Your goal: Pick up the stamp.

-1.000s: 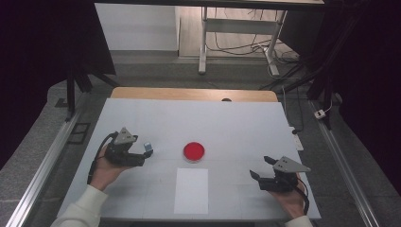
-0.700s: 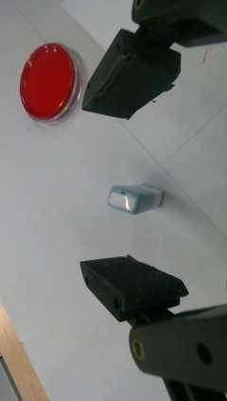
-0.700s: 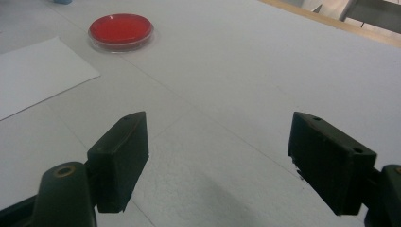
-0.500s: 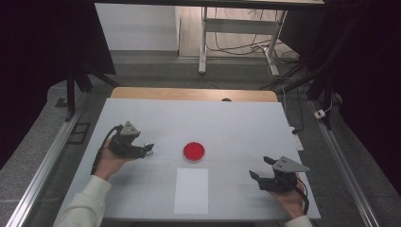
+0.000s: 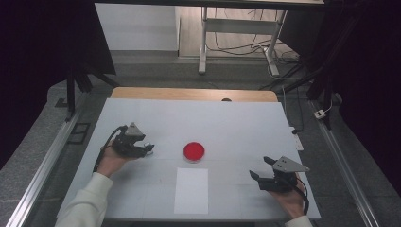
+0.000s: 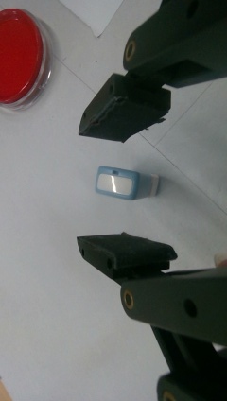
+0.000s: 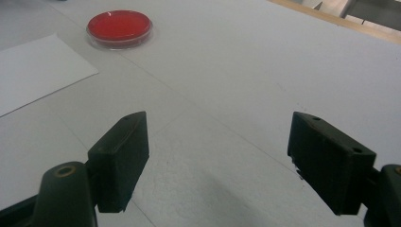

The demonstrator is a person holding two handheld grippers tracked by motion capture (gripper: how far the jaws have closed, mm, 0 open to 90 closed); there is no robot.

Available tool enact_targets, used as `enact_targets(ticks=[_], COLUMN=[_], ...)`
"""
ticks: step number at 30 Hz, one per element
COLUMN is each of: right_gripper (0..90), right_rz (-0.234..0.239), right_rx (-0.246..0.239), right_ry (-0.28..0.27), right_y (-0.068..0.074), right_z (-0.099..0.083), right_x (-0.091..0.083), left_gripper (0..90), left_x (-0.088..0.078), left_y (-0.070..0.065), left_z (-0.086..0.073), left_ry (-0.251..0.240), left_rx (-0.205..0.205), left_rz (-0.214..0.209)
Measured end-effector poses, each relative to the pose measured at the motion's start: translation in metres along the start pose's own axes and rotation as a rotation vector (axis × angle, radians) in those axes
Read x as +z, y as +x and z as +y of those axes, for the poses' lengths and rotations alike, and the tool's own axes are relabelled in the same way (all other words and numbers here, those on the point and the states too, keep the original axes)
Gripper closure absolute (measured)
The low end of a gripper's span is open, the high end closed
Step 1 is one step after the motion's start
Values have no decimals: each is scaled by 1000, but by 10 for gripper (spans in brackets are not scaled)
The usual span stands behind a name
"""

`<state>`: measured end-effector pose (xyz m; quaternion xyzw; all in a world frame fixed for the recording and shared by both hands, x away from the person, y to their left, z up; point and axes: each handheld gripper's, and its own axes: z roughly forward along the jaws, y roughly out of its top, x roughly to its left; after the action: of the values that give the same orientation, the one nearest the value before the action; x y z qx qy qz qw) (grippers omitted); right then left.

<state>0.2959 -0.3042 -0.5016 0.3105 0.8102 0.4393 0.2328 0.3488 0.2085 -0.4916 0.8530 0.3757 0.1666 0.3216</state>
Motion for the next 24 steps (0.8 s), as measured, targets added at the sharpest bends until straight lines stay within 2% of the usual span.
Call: enact_targets(ticks=[6,12,17,24], right_gripper=[215,215,216,216], right_rz=[-2,-4,-8,-4], right_rx=[1,-2,-1,0], right_ry=[3,2,5,1], right_y=[0,0,0,0], right_z=[0,0,0,-1], right_x=[0,0,0,0], left_gripper=[506,624,671,740], left_x=[5,8,10,10], left_y=[-1,0,0,-1], left_z=[-1,-4,-5,-5], left_ry=[22,26,37,28], left_rx=[15,13,22,32], left_rz=[-5,-14,-15,-30])
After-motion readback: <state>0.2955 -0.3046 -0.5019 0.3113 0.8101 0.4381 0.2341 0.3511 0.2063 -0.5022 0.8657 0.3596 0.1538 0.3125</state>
